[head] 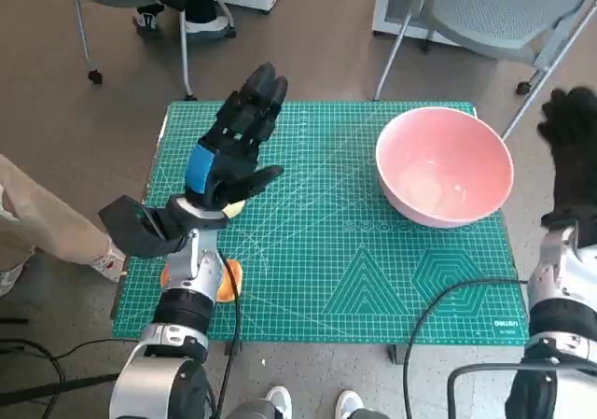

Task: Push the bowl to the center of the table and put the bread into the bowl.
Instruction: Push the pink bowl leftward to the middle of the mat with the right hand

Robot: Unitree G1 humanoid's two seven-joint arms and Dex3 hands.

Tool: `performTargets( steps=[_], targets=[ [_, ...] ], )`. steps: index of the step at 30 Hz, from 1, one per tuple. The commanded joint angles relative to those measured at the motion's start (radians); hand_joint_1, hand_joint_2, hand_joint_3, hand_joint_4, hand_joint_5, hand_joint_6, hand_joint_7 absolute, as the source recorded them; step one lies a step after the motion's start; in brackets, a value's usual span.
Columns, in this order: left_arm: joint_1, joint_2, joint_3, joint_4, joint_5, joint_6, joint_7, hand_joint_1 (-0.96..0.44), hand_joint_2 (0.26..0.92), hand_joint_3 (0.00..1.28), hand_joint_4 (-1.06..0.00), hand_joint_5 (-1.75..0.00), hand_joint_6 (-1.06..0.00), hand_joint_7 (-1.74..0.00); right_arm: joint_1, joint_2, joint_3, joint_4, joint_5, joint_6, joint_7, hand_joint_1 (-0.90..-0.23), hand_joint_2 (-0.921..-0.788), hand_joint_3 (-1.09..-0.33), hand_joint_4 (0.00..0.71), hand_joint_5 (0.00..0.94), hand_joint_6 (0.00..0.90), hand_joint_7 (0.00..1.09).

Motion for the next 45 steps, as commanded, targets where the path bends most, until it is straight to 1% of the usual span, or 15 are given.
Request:
performTargets(
  steps=[1, 7, 12, 15, 19, 25, 30, 36, 39, 45],
  targets=[
    [-0.001, 0.011, 0.001, -0.003, 0.001, -0.007, -0.005, -0.51, 0.921, 0.12, -0.05, 0.0, -0.23, -0.01, 0.007, 0.005, 0.0, 0.037, -0.011, 0.063, -0.019, -0.528, -0.921, -0.88, 0.163, 0.003, 0.17, 0.21],
    [0.004, 0.016, 0.0, -0.008, 0.001, -0.006, -0.005, -0.51, 0.921, 0.12, -0.05, 0.0, -0.23, -0.01, 0.016, 0.015, -0.001, 0.054, -0.013, 0.114, -0.036, -0.558, -0.921, -0.855, 0.17, 0.004, 0.18, 0.2],
    [0.009, 0.023, 0.001, -0.01, 0.0, -0.005, -0.008, -0.51, 0.921, 0.12, -0.05, 0.0, -0.23, -0.01, 0.022, 0.021, -0.004, 0.063, -0.014, 0.146, -0.049, -0.572, -0.921, -0.822, 0.173, 0.004, 0.188, 0.19],
    [0.012, 0.027, 0.001, -0.013, 0.001, -0.005, -0.007, -0.51, 0.921, 0.12, -0.05, 0.0, -0.24, -0.01, 0.024, 0.025, -0.005, 0.064, -0.013, 0.159, -0.054, -0.569, -0.921, -0.815, 0.172, 0.003, 0.192, 0.18],
    [0.017, 0.03, 0.0, -0.019, 0.002, -0.006, -0.006, -0.51, 0.921, 0.13, -0.05, 0.0, -0.24, -0.01, 0.029, 0.031, -0.006, 0.063, -0.012, 0.164, -0.058, -0.559, -0.921, -0.815, 0.171, 0.002, 0.196, 0.18],
    [0.027, 0.037, -0.001, -0.029, 0.004, -0.005, -0.004, -0.52, 0.921, 0.13, -0.05, 0.0, -0.24, -0.01, 0.037, 0.038, -0.003, 0.065, -0.018, 0.168, -0.065, -0.562, -0.921, -0.821, 0.172, 0.002, 0.202, 0.17],
    [0.028, 0.044, 0.001, -0.027, 0.004, -0.001, -0.002, -0.52, 0.921, 0.14, -0.05, 0.0, -0.25, -0.01, 0.032, 0.052, 0.001, 0.068, -0.024, 0.18, -0.079, -0.564, -0.921, -0.825, 0.179, 0.005, 0.211, 0.17],
    [0.026, 0.051, 0.002, -0.02, 0.006, 0.003, 0.002, -0.53, 0.921, 0.14, -0.05, 0.0, -0.24, -0.01, 0.025, 0.074, -0.001, 0.068, -0.028, 0.187, -0.076, -0.566, -0.921, -0.811, 0.184, 0.005, 0.222, 0.16],
    [0.026, 0.052, 0.0, -0.019, 0.009, 0.003, 0.006, -0.53, 0.921, 0.14, -0.05, 0.0, -0.24, -0.01, 0.022, 0.095, 0.008, 0.064, -0.04, 0.179, -0.073, -0.568, -0.921, -0.798, 0.187, 0.006, 0.226, 0.16],
    [0.029, 0.053, -0.003, -0.025, 0.012, 0.006, 0.012, -0.52, 0.921, 0.14, -0.05, 0.0, -0.25, -0.01, 0.017, 0.115, 0.027, 0.063, -0.063, 0.168, -0.067, -0.573, -0.921, -0.789, 0.194, 0.007, 0.231, 0.16]
  ],
)
